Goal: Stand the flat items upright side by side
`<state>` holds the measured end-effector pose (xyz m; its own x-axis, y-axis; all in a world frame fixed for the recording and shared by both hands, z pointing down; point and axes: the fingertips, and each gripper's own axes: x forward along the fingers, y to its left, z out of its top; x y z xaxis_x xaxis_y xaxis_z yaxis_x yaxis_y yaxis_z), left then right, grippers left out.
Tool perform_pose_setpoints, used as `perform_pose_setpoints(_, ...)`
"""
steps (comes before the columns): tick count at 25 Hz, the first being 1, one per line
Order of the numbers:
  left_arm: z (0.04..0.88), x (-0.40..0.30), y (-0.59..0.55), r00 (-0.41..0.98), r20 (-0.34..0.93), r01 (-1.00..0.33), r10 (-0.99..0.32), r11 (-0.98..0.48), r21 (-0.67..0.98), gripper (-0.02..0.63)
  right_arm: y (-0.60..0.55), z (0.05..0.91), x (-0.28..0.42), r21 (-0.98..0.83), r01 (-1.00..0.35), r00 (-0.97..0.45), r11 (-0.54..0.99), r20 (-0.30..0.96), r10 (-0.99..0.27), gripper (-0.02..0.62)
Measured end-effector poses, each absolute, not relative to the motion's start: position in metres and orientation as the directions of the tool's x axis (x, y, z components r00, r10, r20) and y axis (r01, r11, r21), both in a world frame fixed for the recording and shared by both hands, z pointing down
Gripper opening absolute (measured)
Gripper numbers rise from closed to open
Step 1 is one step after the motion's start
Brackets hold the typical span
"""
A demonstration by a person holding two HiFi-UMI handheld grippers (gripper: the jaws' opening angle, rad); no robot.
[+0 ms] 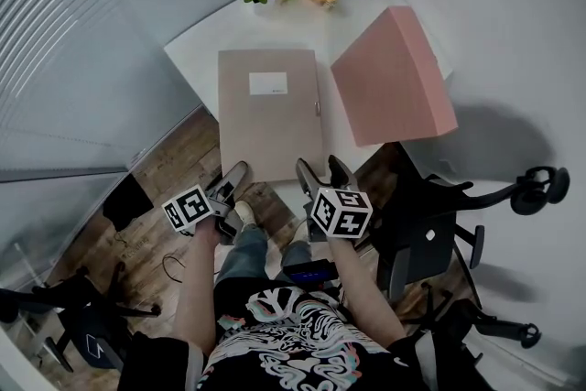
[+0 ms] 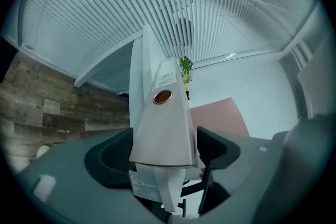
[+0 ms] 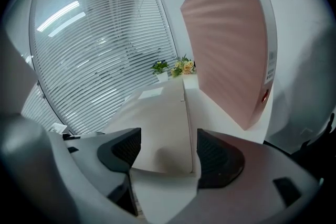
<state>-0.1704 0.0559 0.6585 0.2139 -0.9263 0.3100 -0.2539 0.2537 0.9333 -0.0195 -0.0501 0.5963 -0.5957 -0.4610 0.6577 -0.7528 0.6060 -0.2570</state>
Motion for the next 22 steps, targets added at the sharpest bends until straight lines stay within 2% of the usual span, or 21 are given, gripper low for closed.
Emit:
perform_pose_setpoints(5, 0.662, -0.16, 0.047, 0.216, 0.258, -0.122, -0.942, 0.236, 0.964, 0.365, -0.049, 0.599, -0.017, -0.266, -0.76, -0.591, 0.593, 0.663, -0.46, 0.336)
perform_pose_setpoints(9, 0.664, -0.158, 0.043, 0.201, 0.183, 0.031, -0.962, 0.193, 0.981, 0.342, -0.049, 0.594, -0.012, -0.276, -0.767, -0.589, 0.579, 0.661, -0.465, 0.336)
perform_pose_setpoints(12, 0.659, -0.159, 0.04, 0.205, 0.124, 0.049, -0.971, 0.136, 0.989, 0.318, -0.05, 0.589, -0.006, -0.287, -0.768, -0.593, 0.572, 0.654, -0.469, 0.336)
perform_pose_setpoints(22, 0.657, -0.129, 0.044, 0.303, 0.02, 0.166, -0.953, 0.073, 0.983, 0.307, -0.057, 0.587, 0.0, -0.406, -0.757, -0.636, 0.512, 0.638, -0.434, 0.336)
